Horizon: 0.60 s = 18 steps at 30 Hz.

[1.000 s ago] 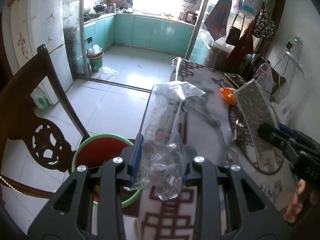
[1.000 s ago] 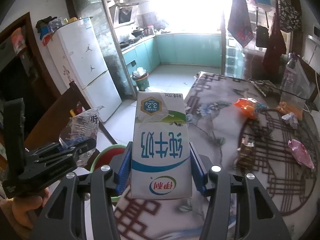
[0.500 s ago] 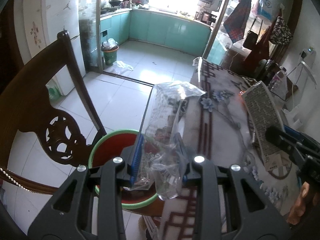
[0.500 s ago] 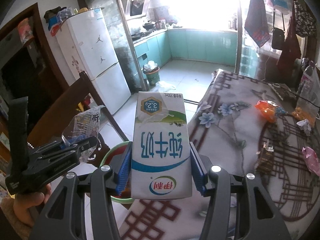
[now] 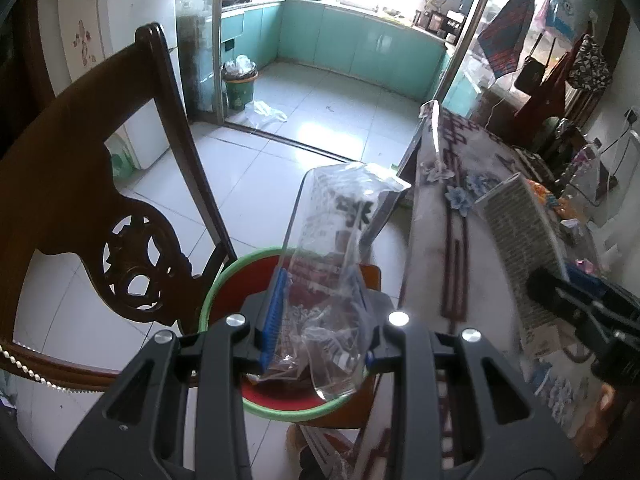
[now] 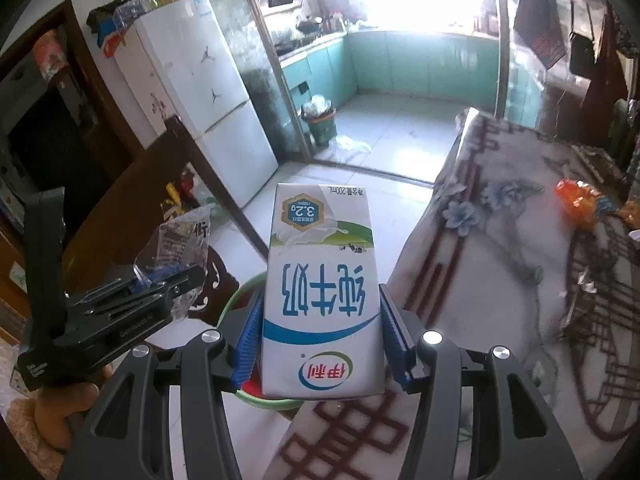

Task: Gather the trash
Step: 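Open the left tool over the bin while the right tool drops the milk carton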

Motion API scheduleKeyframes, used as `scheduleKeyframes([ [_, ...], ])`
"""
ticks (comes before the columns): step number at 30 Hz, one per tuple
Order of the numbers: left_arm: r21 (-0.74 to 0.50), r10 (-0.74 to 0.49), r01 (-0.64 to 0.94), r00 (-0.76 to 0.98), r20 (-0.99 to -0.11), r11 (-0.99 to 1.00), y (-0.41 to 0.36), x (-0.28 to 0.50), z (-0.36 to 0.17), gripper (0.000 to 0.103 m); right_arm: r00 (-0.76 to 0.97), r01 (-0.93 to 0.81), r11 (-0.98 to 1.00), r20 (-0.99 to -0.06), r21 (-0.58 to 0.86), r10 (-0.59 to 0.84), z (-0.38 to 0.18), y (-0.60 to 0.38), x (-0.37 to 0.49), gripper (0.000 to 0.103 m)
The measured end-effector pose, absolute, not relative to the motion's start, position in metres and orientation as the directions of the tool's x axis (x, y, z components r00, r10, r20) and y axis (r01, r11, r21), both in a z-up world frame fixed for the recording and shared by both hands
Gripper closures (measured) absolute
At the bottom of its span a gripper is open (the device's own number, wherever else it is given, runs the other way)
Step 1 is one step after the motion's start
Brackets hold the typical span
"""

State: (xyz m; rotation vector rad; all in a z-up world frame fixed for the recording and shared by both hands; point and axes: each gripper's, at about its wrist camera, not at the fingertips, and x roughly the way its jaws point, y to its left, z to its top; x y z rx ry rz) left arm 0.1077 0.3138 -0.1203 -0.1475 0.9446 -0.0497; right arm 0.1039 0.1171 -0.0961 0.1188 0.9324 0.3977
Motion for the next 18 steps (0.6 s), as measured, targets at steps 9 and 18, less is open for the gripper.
scheduleKeyframes([
  [9,-0.142,-0.091,-0.053,0.541,-0.836,0.988,0.332,0.123,-0.143,0.072,0.414,-0.295,0.906,-0.813,0.305,0.408,-0.132,0.146,0.121,0.052],
  [18,-0.130,-0.082,-0.060,0.508,-0.858,0.990,0.339,0.137,-0.159,0.072,0.349,-0.303,0.898,-0.839,0.319,0.416,-0.154,0.164,0.132,0.052],
])
